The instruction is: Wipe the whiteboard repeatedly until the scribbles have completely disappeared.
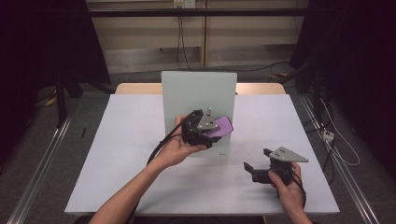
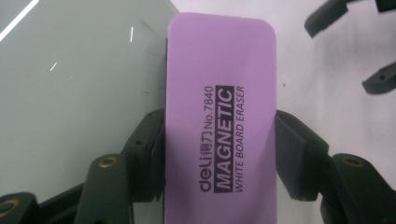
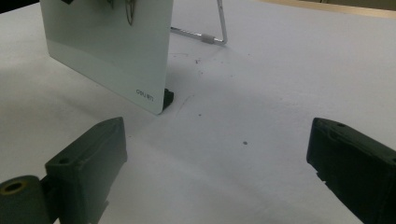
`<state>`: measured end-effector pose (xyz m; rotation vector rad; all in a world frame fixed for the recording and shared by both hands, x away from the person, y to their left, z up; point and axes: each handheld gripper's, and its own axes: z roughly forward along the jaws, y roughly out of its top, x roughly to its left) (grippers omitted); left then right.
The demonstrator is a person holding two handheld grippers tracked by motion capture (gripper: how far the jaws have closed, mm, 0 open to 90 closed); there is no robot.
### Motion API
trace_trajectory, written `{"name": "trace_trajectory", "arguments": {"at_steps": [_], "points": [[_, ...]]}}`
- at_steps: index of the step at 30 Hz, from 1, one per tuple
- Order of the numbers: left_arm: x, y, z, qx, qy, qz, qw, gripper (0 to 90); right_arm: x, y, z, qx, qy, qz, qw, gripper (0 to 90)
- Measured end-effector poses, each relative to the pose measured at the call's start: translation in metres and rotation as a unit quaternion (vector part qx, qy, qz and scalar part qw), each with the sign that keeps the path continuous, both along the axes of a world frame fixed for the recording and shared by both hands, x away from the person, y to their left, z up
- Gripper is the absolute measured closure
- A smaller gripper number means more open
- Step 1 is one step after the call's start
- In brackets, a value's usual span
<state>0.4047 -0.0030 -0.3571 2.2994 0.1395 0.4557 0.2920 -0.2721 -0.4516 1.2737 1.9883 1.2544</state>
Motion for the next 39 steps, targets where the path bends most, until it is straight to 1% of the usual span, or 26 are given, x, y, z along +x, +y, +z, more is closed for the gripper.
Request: {"name": "trace_trajectory", "arguments": {"at_steps": [1, 2, 4, 6, 9, 10, 13, 15, 17, 18, 19, 21, 22, 23, 24, 26, 28, 29, 30, 31, 32, 33, 35, 38, 39], "points": [[0.000, -0.001, 0.000, -0.002, 0.002, 0.003, 1.0000, 41.0, 0.000, 0.000, 0.000, 0.000, 0.000, 0.000, 1.0000, 5.3], [0.000, -0.001, 0.001, 0.002, 0.003, 0.002, 1.0000, 41.0, 0.000, 0.000, 0.000, 0.000, 0.000, 0.000, 1.0000, 5.3], [0.002, -0.002, 0.004, 0.004, 0.008, 0.000, 1.0000, 41.1, 0.000, 0.000, 0.000, -0.001, -0.001, 0.001, 1.0000, 5.3], [0.004, -0.002, 0.008, -0.005, 0.006, 0.003, 1.0000, 41.1, 0.000, 0.000, 0.000, -0.001, -0.001, 0.001, 1.0000, 5.3], [0.010, 0.000, 0.023, -0.017, 0.006, 0.010, 0.9998, 41.0, 0.001, 0.000, 0.000, 0.000, -0.001, 0.001, 1.0000, 5.3], [0.012, 0.000, 0.028, -0.023, 0.004, 0.011, 0.9997, 41.1, 0.001, 0.000, 0.000, 0.000, -0.001, 0.002, 1.0000, 5.3], [0.016, -0.001, 0.043, -0.032, -0.008, 0.023, 0.9992, 41.0, 0.000, -0.001, 0.000, 0.001, -0.001, 0.001, 1.0000, 5.3], [0.019, -0.001, 0.050, -0.040, -0.011, 0.030, 0.9987, 41.1, 0.000, -0.001, 0.000, 0.001, 0.000, 0.001, 1.0000, 5.3], [0.019, -0.003, 0.052, -0.034, -0.014, 0.032, 0.9988, 41.0, 0.000, -0.001, 0.000, 0.001, -0.002, 0.002, 1.0000, 5.3], [0.018, -0.004, 0.051, -0.027, -0.021, 0.033, 0.9989, 41.0, 0.000, -0.001, 0.000, 0.001, -0.002, 0.003, 1.0000, 5.2], [0.016, -0.005, 0.050, -0.026, -0.025, 0.035, 0.9987, 41.0, 0.000, 0.000, 0.000, 0.001, -0.003, 0.002, 1.0000, 5.2], [0.015, -0.007, 0.048, -0.013, -0.026, 0.034, 0.9990, 41.0, 0.000, 0.000, 0.000, 0.003, -0.002, 0.002, 1.0000, 5.2], [0.013, -0.008, 0.045, -0.012, -0.025, 0.034, 0.9990, 41.0, 0.000, -0.001, 0.000, 0.002, -0.003, 0.002, 1.0000, 5.2], [0.013, -0.009, 0.044, -0.004, -0.027, 0.031, 0.9992, 41.0, 0.000, -0.001, 0.000, 0.003, -0.004, 0.003, 1.0000, 5.2], [0.011, -0.010, 0.041, -0.001, -0.027, 0.029, 0.9992, 41.0, 0.000, -0.001, 0.000, 0.003, -0.005, 0.003, 1.0000, 5.2], [0.010, -0.010, 0.035, 0.005, -0.021, 0.022, 0.9995, 41.0, 0.000, -0.001, 0.000, 0.001, -0.005, 0.004, 1.0000, 5.1], [0.008, -0.010, 0.027, 0.001, -0.006, 0.017, 0.9998, 41.0, 0.000, -0.001, 0.000, 0.001, -0.003, 0.003, 1.0000, 5.1], [0.008, -0.010, 0.022, 0.007, 0.000, 0.011, 0.9999, 41.1, 0.000, -0.001, 0.000, 0.002, -0.003, 0.003, 1.0000, 5.1], [0.006, -0.010, 0.016, 0.009, 0.010, 0.005, 0.9999, 41.0, 0.000, 0.000, 0.000, 0.001, -0.003, 0.003, 1.0000, 5.1], [0.005, -0.011, 0.012, 0.011, 0.012, 0.004, 0.9999, 41.1, 0.000, 0.000, 0.000, 0.000, -0.004, 0.004, 1.0000, 5.1], [0.003, -0.012, 0.009, 0.020, 0.012, 0.000, 0.9997, 41.1, 0.000, 0.000, 0.000, 0.002, -0.004, 0.003, 1.0000, 5.1], [0.001, -0.013, 0.005, 0.024, 0.013, -0.001, 0.9996, 41.1, 0.000, 0.000, 0.000, 0.003, -0.004, 0.003, 1.0000, 5.1], [-0.001, -0.015, 0.000, 0.028, 0.014, -0.002, 0.9995, 41.1, 0.000, 0.000, 0.000, 0.003, -0.003, 0.003, 1.0000, 5.1], [-0.004, -0.016, -0.005, 0.044, 0.015, -0.008, 0.9989, 41.1, -0.001, -0.001, 0.001, 0.002, -0.004, 0.003, 1.0000, 5.1], [-0.005, -0.016, -0.008, 0.045, 0.017, -0.008, 0.9988, 41.0, -0.001, -0.001, 0.001, 0.002, -0.005, 0.004, 1.0000, 5.1]]}}
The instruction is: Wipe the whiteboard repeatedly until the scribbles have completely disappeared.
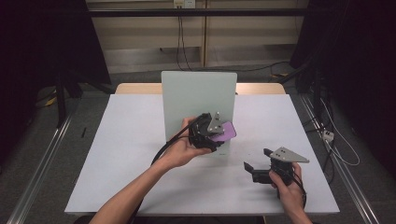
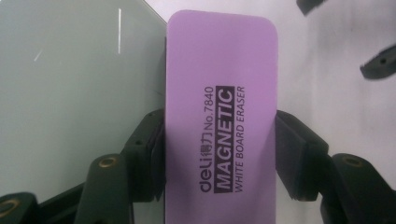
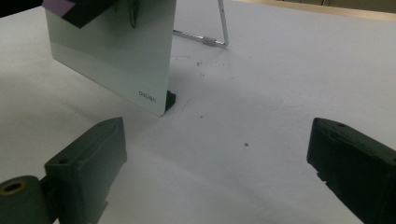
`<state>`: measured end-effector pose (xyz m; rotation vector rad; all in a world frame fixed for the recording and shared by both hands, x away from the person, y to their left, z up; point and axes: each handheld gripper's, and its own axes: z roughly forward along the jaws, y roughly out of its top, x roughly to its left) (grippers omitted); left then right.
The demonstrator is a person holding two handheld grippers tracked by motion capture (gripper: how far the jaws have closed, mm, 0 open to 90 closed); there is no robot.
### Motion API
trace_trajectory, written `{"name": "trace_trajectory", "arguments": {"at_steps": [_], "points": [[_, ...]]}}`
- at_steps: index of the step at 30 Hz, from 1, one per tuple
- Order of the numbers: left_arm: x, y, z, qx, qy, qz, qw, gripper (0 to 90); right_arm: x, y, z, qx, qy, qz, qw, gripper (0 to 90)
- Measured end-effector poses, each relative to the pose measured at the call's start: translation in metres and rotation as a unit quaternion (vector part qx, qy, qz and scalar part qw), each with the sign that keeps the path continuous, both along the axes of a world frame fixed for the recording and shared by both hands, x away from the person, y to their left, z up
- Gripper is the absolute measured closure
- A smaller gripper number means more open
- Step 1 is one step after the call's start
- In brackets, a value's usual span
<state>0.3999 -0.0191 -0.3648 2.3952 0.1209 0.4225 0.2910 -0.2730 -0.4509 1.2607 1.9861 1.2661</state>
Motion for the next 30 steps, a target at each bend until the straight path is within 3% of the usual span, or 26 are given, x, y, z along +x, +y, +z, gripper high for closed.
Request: {"name": "trace_trajectory", "arguments": {"at_steps": [3, 6, 9, 13, 22, 27, 30], "points": [[-0.002, 0.000, -0.006, 0.007, 0.005, -0.002, 1.0000, 41.1, 0.000, -0.001, 0.000, 0.002, 0.000, -0.002, 1.0000, 5.0], [-0.004, -0.001, -0.016, 0.011, 0.025, -0.007, 0.9996, 41.1, 0.000, 0.000, 0.000, 0.002, 0.001, -0.002, 1.0000, 5.0], [-0.008, -0.002, -0.021, 0.018, 0.015, -0.006, 0.9997, 41.0, 0.000, 0.000, 0.000, 0.000, 0.001, 0.000, 1.0000, 5.0], [-0.005, 0.002, -0.019, 0.015, 0.021, -0.005, 0.9997, 41.0, 0.000, 0.000, 0.000, 0.000, 0.000, -0.001, 1.0000, 5.0], [0.004, 0.020, 0.008, -0.021, 0.012, 0.024, 0.9994, 41.0, 0.000, 0.000, 0.000, -0.001, 0.001, 0.000, 1.0000, 5.0], [0.013, 0.038, 0.030, -0.058, -0.002, 0.049, 0.9971, 41.0, 0.000, -0.001, 0.000, 0.000, 0.002, -0.002, 1.0000, 5.0], [0.016, 0.045, 0.035, -0.068, -0.006, 0.056, 0.9961, 41.0, 0.000, 0.000, 0.000, -0.001, 0.000, -0.001, 1.0000, 5.0]]}}
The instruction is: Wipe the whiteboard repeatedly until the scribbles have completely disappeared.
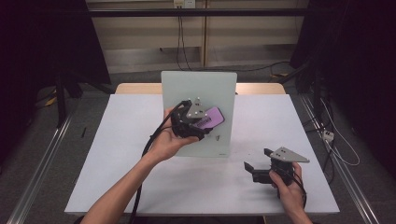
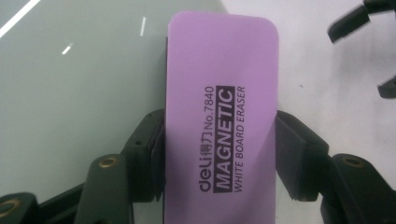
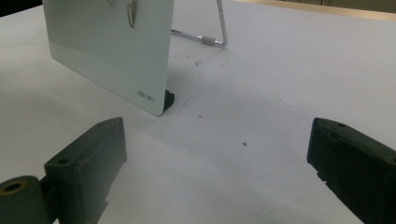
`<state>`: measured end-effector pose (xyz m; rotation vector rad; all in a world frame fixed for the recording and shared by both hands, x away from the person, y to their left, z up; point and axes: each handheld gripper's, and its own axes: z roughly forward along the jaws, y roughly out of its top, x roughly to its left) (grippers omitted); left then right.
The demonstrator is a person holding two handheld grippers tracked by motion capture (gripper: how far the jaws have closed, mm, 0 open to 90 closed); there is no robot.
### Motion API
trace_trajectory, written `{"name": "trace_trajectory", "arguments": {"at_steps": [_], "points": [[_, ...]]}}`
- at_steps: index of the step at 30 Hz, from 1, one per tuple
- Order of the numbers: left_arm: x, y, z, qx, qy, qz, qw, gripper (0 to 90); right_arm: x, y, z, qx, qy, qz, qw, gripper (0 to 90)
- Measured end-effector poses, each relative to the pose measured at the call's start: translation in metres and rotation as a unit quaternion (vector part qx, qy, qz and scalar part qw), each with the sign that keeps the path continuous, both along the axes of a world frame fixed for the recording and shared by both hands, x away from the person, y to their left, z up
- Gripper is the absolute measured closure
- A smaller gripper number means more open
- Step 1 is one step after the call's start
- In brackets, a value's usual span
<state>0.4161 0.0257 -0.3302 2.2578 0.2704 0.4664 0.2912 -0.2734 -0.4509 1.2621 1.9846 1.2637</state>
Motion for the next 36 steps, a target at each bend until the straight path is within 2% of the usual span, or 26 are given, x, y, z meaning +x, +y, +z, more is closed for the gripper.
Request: {"name": "trace_trajectory", "arguments": {"at_steps": [2, 3, 5, 9, 12, 16, 20, 30, 31, 34, 36], "points": [[-0.002, -0.001, -0.003, 0.008, -0.009, -0.001, 0.9999, 41.0, 0.000, 0.000, 0.000, 0.000, 0.000, 0.000, 1.0000, 5.0], [-0.003, -0.002, -0.004, 0.019, -0.014, -0.005, 0.9997, 41.0, 0.000, 0.000, 0.000, -0.001, 0.000, 0.000, 1.0000, 5.0], [-0.005, -0.005, -0.010, 0.026, -0.015, -0.010, 0.9995, 41.0, 0.000, 0.001, 0.000, -0.002, 0.000, 0.001, 1.0000, 5.0], [-0.010, -0.009, -0.022, 0.046, -0.008, -0.025, 0.9986, 41.0, -0.001, 0.001, 0.000, -0.001, 0.000, 0.000, 1.0000, 5.0], [-0.013, -0.014, -0.031, 0.068, -0.002, -0.036, 0.9970, 41.0, 0.000, 0.001, 0.000, -0.002, 0.001, 0.000, 1.0000, 5.0], [-0.017, -0.021, -0.042, 0.084, 0.012, -0.050, 0.9951, 41.0, 0.000, 0.001, 0.000, -0.002, 0.001, 0.002, 1.0000, 5.0], [-0.022, -0.029, -0.052, 0.094, 0.018, -0.048, 0.9942, 41.0, -0.001, 0.001, 0.000, 0.000, -0.001, 0.000, 1.0000, 5.0], [-0.029, -0.039, -0.077, 0.134, 0.044, -0.079, 0.9868, 41.0, -0.001, 0.000, 0.000, -0.002, 0.000, 0.001, 1.0000, 5.0], [-0.029, -0.039, -0.077, 0.145, 0.044, -0.083, 0.9850, 41.0, 0.000, 0.001, 0.000, -0.002, 0.000, 0.000, 1.0000, 5.0], [-0.029, -0.040, -0.082, 0.157, 0.058, -0.094, 0.9814, 41.0, -0.001, 0.001, 0.000, -0.001, 0.000, 0.000, 1.0000, 5.0], [-0.029, -0.040, -0.082, 0.161, 0.058, -0.095, 0.9806, 41.0, -0.001, 0.001, 0.000, -0.001, 0.000, 0.001, 1.0000, 5.0]]}}
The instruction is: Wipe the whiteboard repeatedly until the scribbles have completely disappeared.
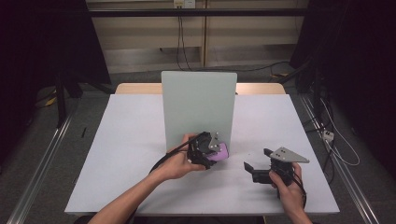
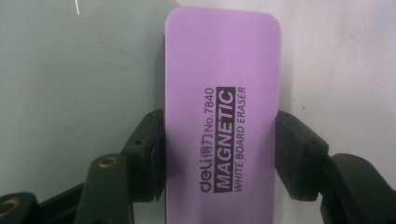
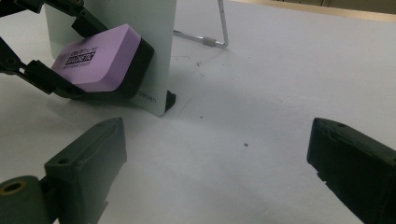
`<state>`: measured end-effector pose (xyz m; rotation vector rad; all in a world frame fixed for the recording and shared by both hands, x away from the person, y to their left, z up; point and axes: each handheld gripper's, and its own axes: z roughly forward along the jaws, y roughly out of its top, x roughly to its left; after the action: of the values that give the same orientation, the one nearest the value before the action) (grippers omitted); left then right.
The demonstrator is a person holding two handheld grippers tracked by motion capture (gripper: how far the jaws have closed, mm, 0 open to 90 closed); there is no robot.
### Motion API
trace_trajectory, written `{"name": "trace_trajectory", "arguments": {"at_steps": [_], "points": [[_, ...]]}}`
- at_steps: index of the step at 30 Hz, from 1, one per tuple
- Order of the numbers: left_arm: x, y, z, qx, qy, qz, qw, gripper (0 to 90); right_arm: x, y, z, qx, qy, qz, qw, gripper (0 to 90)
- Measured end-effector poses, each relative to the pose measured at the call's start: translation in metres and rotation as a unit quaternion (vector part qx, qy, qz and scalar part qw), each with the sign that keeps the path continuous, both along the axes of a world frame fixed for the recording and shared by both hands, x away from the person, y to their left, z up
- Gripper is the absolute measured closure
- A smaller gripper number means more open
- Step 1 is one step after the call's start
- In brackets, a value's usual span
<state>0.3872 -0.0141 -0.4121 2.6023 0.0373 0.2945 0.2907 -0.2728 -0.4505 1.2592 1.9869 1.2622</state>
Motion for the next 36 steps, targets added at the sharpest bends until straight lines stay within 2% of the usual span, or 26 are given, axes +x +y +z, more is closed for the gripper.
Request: {"name": "trace_trajectory", "arguments": {"at_steps": [2, 5, 8, 9, 13, 19, 22, 26, 30, 36], "points": [[0.001, 0.001, 0.002, -0.004, 0.005, 0.006, 1.0000, 41.0, 0.000, 0.000, 0.000, 0.001, 0.000, -0.001, 1.0000, 5.0], [0.003, 0.007, 0.009, -0.015, -0.005, 0.019, 0.9997, 41.0, 0.000, -0.001, 0.000, 0.002, -0.001, -0.002, 1.0000, 5.0], [0.006, 0.015, 0.019, -0.041, -0.008, 0.040, 0.9983, 41.0, 0.000, -0.001, 0.000, 0.003, -0.001, -0.002, 1.0000, 5.0], [0.008, 0.020, 0.024, -0.057, -0.006, 0.051, 0.9971, 40.9, 0.000, -0.001, 0.000, 0.002, -0.001, -0.002, 1.0000, 5.0], [0.013, 0.033, 0.036, -0.086, -0.008, 0.069, 0.9939, 40.9, 0.000, 0.000, 0.000, -0.001, -0.001, 0.001, 1.0000, 5.0], [0.018, 0.051, 0.050, -0.109, -0.016, 0.089, 0.9899, 40.9, 0.000, 0.000, 0.000, 0.001, -0.001, -0.002, 1.0000, 5.0], [0.019, 0.062, 0.052, -0.116, -0.018, 0.100, 0.9880, 40.9, 0.000, -0.001, 0.000, 0.002, -0.001, -0.003, 1.0000, 5.0], [0.021, 0.074, 0.048, -0.127, -0.008, 0.103, 0.9865, 40.9, -0.001, -0.001, 0.000, 0.001, -0.002, -0.003, 1.0000, 5.0], [0.022, 0.079, 0.048, -0.134, 0.005, 0.104, 0.9855, 40.9, 0.001, 0.001, 0.000, 0.002, -0.001, -0.003, 1.0000, 5.0], [0.020, 0.085, 0.048, -0.150, 0.011, 0.103, 0.9833, 40.9, 0.003, 0.002, 0.000, 0.005, 0.002, -0.004, 1.0000, 5.0]]}}
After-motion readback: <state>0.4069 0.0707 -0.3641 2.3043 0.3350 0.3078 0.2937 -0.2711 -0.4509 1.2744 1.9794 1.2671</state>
